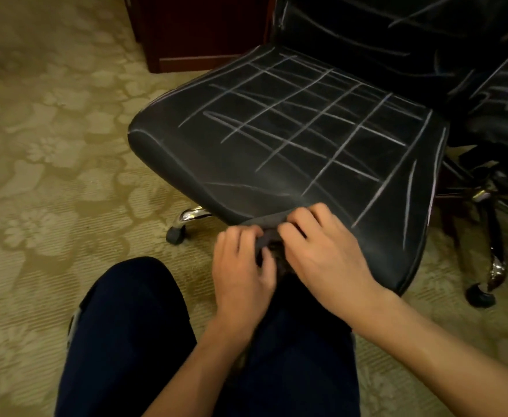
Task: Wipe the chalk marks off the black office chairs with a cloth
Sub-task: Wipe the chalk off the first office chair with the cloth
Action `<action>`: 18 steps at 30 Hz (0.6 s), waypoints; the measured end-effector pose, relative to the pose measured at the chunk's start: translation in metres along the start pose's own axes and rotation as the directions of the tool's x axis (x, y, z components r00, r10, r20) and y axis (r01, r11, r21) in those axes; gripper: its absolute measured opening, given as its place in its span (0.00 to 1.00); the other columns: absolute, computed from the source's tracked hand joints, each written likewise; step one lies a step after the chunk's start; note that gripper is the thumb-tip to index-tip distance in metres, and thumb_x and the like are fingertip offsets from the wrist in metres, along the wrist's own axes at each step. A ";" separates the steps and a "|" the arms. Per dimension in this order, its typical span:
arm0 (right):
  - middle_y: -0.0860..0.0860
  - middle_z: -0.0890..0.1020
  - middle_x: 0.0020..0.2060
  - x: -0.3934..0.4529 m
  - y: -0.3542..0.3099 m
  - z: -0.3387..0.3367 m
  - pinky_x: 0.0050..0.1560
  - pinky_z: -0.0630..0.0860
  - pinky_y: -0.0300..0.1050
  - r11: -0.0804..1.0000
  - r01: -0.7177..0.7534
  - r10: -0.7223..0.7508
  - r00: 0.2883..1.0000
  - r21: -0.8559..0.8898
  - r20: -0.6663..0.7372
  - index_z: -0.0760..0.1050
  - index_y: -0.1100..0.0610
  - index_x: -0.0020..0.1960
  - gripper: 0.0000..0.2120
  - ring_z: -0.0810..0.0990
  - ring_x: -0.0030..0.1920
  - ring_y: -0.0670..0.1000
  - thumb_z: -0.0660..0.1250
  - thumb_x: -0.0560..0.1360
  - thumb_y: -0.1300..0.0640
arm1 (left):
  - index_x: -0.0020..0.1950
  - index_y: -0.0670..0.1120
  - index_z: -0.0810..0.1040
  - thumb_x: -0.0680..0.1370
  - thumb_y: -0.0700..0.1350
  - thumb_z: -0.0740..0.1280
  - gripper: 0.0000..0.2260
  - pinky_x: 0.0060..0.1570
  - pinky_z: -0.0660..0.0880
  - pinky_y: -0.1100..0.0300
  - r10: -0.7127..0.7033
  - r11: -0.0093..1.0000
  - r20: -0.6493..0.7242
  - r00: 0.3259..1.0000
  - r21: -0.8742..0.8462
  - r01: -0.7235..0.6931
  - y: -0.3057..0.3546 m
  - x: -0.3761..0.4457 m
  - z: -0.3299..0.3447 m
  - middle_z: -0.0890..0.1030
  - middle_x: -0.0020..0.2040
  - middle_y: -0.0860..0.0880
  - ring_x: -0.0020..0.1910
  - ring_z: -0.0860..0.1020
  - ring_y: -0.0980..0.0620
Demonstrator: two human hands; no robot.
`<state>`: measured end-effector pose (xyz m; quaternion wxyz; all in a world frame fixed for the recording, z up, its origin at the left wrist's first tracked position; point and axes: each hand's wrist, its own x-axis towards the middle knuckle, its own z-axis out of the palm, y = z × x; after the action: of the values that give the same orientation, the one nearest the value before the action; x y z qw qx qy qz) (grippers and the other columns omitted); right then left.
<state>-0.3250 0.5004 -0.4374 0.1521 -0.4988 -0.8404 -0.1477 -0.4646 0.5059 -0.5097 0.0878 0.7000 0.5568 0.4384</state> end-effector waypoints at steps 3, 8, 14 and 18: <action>0.57 0.78 0.46 -0.031 0.018 -0.010 0.43 0.75 0.55 0.995 -0.099 0.099 0.995 -0.016 0.004 0.78 0.62 0.49 0.06 0.73 0.45 0.59 0.65 0.77 0.61 | 0.53 0.41 0.78 0.74 0.42 0.66 0.09 0.47 0.74 0.51 0.070 0.996 0.034 0.997 -0.050 -0.069 0.027 -0.008 0.010 0.77 0.48 0.44 0.48 0.74 0.46; 0.59 0.78 0.47 -0.041 0.021 -0.008 0.41 0.76 0.58 0.970 -0.236 0.234 0.971 -0.052 -0.043 0.79 0.64 0.52 0.08 0.73 0.46 0.61 0.69 0.73 0.66 | 0.53 0.43 0.80 0.75 0.43 0.69 0.08 0.44 0.72 0.52 0.228 0.974 0.119 0.966 -0.015 -0.228 0.034 0.001 0.007 0.78 0.48 0.46 0.46 0.75 0.47; 0.58 0.79 0.48 0.011 -0.023 0.020 0.41 0.74 0.56 0.961 -0.274 0.278 0.954 0.043 -0.113 0.79 0.61 0.50 0.07 0.74 0.46 0.61 0.65 0.75 0.61 | 0.55 0.43 0.79 0.77 0.46 0.64 0.10 0.46 0.69 0.51 0.222 0.956 0.114 0.968 0.172 -0.239 -0.029 0.030 -0.024 0.78 0.50 0.45 0.48 0.75 0.44; 0.56 0.79 0.46 0.030 -0.035 0.028 0.41 0.71 0.52 0.962 -0.269 0.274 0.956 0.053 -0.107 0.78 0.60 0.48 0.05 0.74 0.45 0.59 0.66 0.74 0.61 | 0.56 0.40 0.78 0.77 0.44 0.62 0.11 0.49 0.68 0.53 0.162 0.971 0.105 0.981 0.161 -0.177 -0.041 0.038 -0.026 0.77 0.51 0.43 0.49 0.73 0.46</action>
<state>-0.3732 0.5196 -0.4542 0.2276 -0.5973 -0.7566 -0.1376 -0.5116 0.5444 -0.4995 0.0155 0.7692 0.5256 0.3632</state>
